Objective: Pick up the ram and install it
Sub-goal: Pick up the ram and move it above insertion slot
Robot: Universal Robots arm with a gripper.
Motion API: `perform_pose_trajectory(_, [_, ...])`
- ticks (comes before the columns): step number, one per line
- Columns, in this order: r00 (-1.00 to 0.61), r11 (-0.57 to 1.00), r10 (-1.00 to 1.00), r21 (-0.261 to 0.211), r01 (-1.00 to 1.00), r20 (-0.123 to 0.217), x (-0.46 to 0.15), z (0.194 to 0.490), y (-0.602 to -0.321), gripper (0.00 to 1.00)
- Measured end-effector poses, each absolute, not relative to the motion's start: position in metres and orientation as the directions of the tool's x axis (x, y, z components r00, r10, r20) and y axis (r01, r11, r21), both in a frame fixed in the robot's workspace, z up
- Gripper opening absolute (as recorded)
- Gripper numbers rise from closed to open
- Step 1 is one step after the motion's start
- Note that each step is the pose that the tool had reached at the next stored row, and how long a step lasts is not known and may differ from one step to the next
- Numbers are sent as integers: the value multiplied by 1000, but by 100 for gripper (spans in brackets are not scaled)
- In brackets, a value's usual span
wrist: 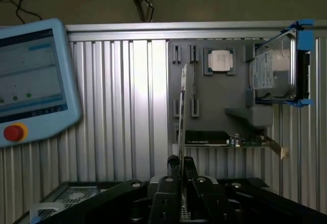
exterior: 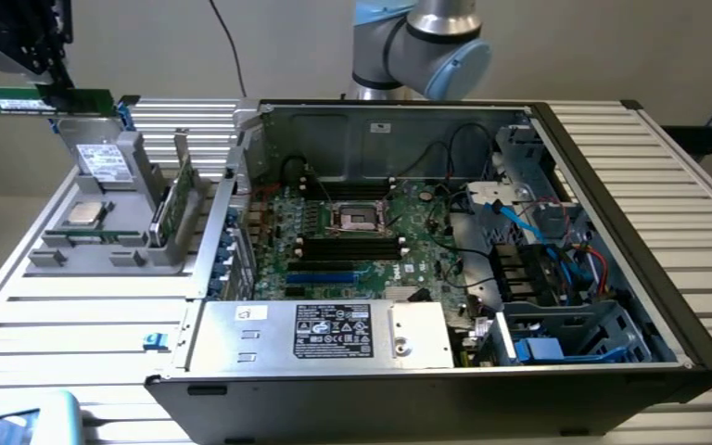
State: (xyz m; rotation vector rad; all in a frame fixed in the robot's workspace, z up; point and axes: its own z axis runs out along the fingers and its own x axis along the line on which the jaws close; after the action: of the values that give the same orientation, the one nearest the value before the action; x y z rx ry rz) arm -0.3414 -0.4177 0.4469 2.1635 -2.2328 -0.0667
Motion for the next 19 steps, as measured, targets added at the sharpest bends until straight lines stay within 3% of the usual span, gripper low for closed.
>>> perform_pose_trajectory(19, [-32, 31, -999, 59, -998, -7, -255, 460, -419, 15])
